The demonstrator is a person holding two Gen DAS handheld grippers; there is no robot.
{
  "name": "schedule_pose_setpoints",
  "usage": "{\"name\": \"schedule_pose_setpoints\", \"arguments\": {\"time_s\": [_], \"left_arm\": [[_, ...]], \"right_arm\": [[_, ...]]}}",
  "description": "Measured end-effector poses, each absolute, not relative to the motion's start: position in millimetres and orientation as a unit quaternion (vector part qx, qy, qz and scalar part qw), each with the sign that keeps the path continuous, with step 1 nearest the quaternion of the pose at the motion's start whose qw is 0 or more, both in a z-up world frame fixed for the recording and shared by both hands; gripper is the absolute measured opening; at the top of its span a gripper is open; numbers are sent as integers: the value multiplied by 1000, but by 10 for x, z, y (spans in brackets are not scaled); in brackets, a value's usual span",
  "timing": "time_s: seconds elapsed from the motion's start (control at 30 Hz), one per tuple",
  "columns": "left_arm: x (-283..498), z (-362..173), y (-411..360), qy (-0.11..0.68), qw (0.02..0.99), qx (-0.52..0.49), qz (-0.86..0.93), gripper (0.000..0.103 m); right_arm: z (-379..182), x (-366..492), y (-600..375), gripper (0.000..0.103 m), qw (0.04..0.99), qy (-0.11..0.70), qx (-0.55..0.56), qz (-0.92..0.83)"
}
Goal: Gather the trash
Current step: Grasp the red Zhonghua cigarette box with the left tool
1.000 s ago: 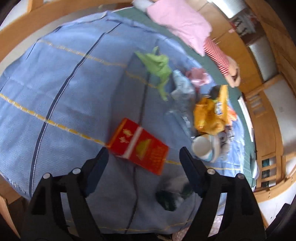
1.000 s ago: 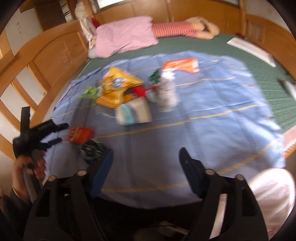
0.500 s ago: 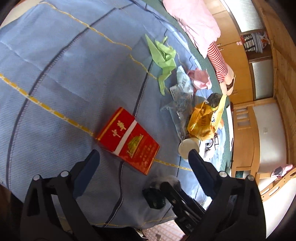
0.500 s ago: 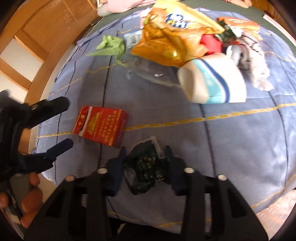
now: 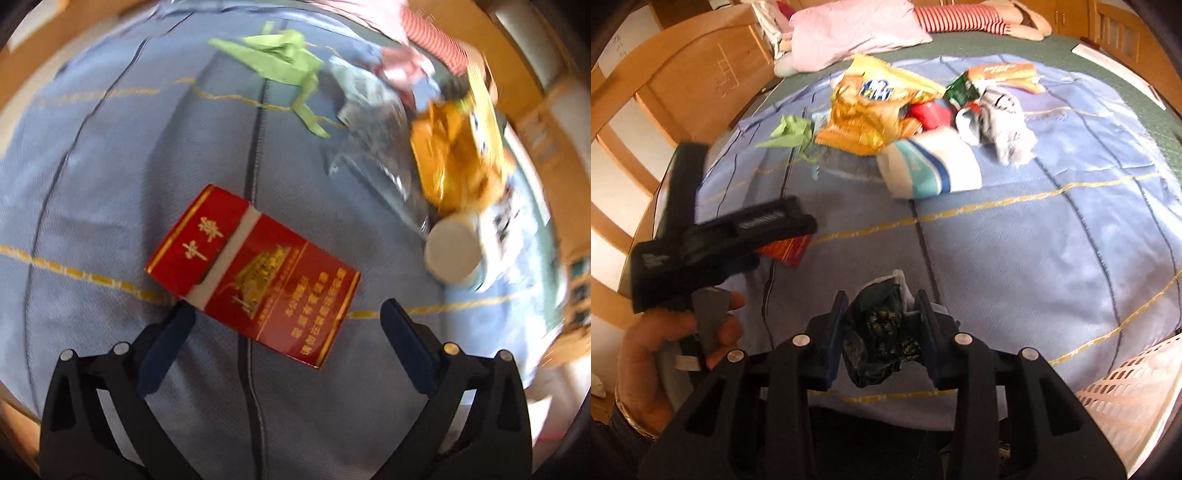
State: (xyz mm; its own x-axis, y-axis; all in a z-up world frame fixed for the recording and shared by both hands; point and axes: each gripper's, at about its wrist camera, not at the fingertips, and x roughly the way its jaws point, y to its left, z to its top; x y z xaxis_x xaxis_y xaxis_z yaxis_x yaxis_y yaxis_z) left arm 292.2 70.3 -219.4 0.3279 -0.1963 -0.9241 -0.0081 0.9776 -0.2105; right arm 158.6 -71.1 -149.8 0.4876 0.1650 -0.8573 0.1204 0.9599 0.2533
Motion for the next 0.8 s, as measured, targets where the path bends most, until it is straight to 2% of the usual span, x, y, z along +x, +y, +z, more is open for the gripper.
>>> {"name": "schedule_pose_setpoints", "arguments": {"time_s": [0.03, 0.07, 0.13, 0.2, 0.37, 0.43, 0.5, 0.53, 0.57, 0.7, 0.8], "left_arm": [[2916, -2190, 640, 573, 816, -63, -52, 94], [2912, -2189, 589, 569, 820, -38, -44, 82], [2917, -2192, 489, 562, 826, 11, -31, 70], [2919, -2167, 479, 555, 831, 17, -34, 58], [2915, -2110, 616, 560, 825, -38, -58, 48], [2893, -2075, 741, 569, 815, -82, -75, 49], [2944, -2056, 879, 578, 792, -168, -102, 73], [2976, -2064, 935, 578, 786, -191, -111, 92], [3031, -2066, 943, 575, 782, -208, -120, 97], [3255, -2150, 907, 581, 790, -187, -56, 98], [3323, -2186, 807, 558, 816, -151, -26, 98]], "right_arm": [[-1487, 1584, -721, 37, 853, 503, 142, 12], [-1463, 1549, -745, 37, 855, 499, 144, 11], [-1457, 1534, -763, 37, 857, 495, 144, 10], [-1455, 1531, -786, 37, 857, 495, 146, 8], [-1481, 1523, -780, 37, 855, 496, 151, 11], [-1485, 1526, -764, 37, 855, 496, 149, 12], [-1488, 1531, -746, 38, 855, 497, 147, 13], [-1489, 1535, -739, 38, 855, 497, 145, 13], [-1491, 1538, -729, 38, 855, 498, 143, 13], [-1503, 1546, -689, 38, 855, 501, 131, 16], [-1497, 1552, -676, 38, 857, 500, 124, 20]]}}
